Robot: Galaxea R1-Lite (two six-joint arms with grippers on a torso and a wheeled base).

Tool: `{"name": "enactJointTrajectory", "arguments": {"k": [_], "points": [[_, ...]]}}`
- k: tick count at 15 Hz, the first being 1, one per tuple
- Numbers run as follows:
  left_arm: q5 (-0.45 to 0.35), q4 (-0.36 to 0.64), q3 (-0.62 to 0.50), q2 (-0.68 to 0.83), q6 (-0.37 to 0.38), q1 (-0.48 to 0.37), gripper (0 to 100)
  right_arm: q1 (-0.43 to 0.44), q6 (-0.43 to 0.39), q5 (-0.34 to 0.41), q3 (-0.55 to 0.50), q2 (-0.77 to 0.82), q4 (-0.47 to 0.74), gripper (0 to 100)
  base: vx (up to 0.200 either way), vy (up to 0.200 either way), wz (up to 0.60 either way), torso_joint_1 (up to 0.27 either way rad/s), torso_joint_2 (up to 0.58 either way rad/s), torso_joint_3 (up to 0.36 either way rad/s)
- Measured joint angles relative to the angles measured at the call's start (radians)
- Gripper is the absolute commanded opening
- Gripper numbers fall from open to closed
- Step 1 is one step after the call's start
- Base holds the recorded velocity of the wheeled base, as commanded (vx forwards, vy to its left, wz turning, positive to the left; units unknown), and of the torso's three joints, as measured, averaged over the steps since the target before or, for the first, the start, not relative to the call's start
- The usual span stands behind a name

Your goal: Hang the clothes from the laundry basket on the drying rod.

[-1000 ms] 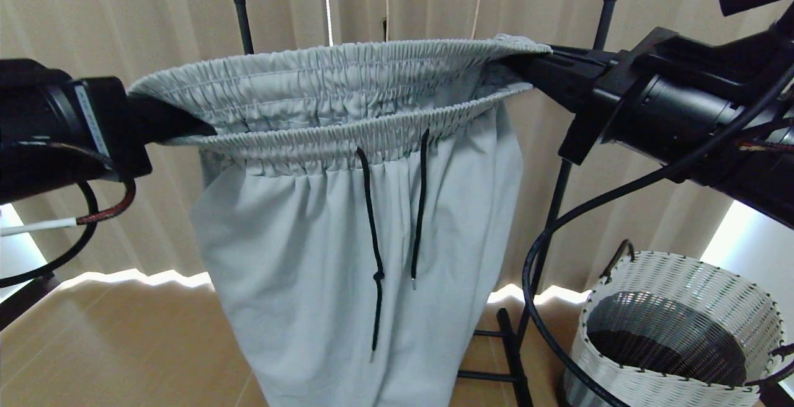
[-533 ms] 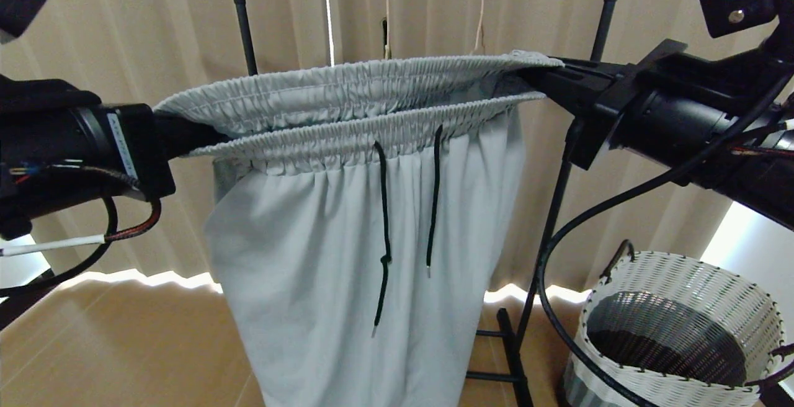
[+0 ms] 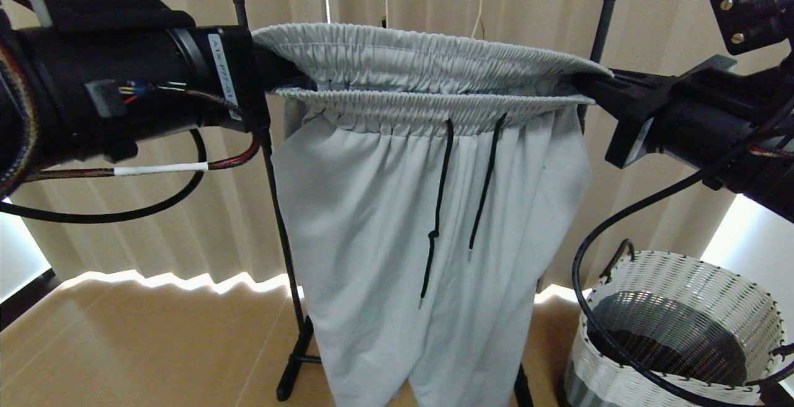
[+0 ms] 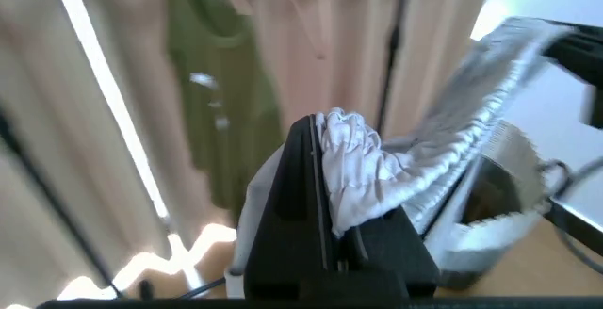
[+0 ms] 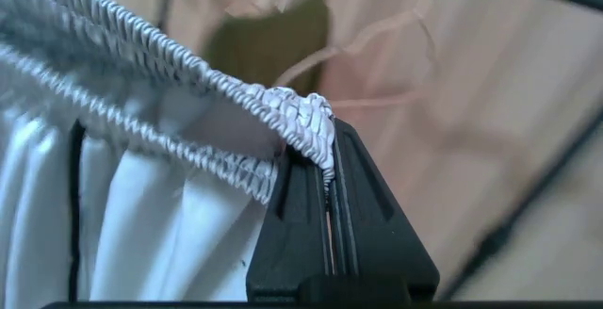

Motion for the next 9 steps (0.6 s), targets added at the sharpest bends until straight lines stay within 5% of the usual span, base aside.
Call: {"name": "enactJointTrajectory", "arguments": {"k": [9], "points": [[0.027,-0.005,0.011,0.042,-0.003,-0.017,0,-0.021,0.001,-0.027,0.012,-0.026,0.007,0,0.000,0.000,0.00,0.000,0.00,0.000]]}}
